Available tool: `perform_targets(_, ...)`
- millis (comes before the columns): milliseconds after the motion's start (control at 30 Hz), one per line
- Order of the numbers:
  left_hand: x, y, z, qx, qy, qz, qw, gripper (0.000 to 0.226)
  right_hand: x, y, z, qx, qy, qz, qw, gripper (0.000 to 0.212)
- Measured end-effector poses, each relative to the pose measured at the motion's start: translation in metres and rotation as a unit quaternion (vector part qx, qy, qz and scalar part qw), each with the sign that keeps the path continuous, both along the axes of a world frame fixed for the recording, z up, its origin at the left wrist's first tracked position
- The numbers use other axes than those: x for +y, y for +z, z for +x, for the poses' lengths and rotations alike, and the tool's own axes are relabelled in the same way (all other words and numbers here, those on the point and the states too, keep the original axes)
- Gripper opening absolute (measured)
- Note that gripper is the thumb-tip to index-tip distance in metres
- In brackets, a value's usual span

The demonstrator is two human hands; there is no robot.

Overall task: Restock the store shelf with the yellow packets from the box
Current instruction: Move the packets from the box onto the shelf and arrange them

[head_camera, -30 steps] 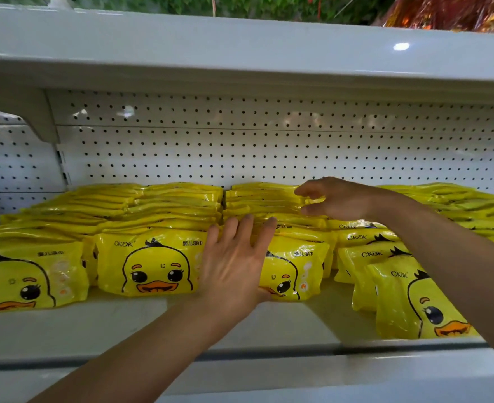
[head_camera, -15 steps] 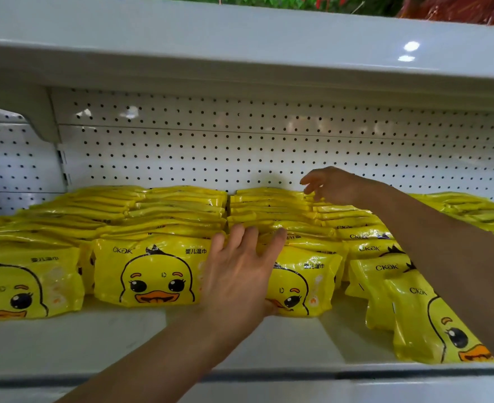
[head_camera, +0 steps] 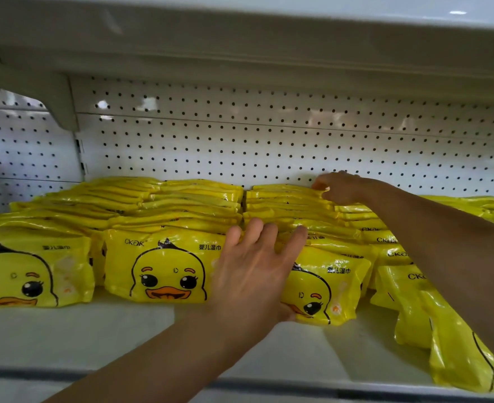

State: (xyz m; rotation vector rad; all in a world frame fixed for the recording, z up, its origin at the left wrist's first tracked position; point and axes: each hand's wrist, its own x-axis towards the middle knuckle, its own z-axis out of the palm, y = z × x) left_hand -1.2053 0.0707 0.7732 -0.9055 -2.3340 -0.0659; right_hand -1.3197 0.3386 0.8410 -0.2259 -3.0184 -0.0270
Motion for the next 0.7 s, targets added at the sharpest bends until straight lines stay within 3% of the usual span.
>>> perform_targets(167,0.0,0.0,0.0,0.004,0.005,-0.001,1.0,0.116,-0.005,-0.002,-0.009,0.021,0.047,0.026,0.998,0.028)
perform_targets(367,-0.001,-0.001,-0.002,0.006,0.006,-0.005,1.0,0.116,-0.011,0.002,-0.014,0.011,0.039,0.077,0.996,0.032)
perform_targets(700,0.0,0.001,0.0,0.005,0.012,-0.011,1.0,0.115,-0.013,0.0,-0.011,0.032,0.043,0.024,0.998,0.035)
